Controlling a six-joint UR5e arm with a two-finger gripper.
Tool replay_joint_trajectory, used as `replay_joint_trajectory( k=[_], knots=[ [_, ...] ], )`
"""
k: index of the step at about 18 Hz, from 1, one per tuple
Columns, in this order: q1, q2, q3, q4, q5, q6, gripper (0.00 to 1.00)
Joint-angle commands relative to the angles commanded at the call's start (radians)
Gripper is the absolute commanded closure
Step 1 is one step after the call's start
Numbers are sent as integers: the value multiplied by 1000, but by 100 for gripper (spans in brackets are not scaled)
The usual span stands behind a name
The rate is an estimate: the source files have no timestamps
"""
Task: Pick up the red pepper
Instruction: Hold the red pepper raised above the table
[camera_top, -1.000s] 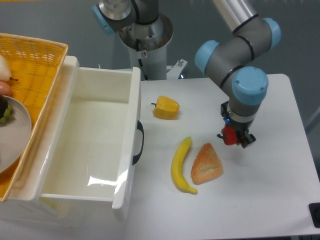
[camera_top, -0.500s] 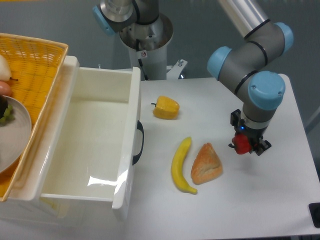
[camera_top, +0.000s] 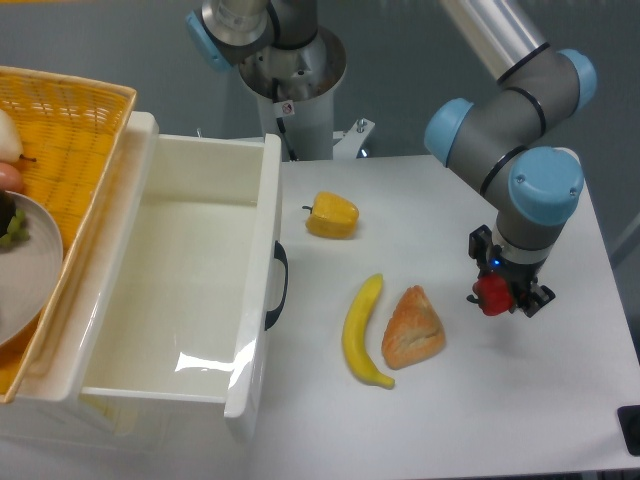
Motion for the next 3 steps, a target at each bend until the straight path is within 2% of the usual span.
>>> replay_joint_trajectory(
  k=[3],
  knots=[
    [2,-2,5,0,-26,-3,64]
  ],
)
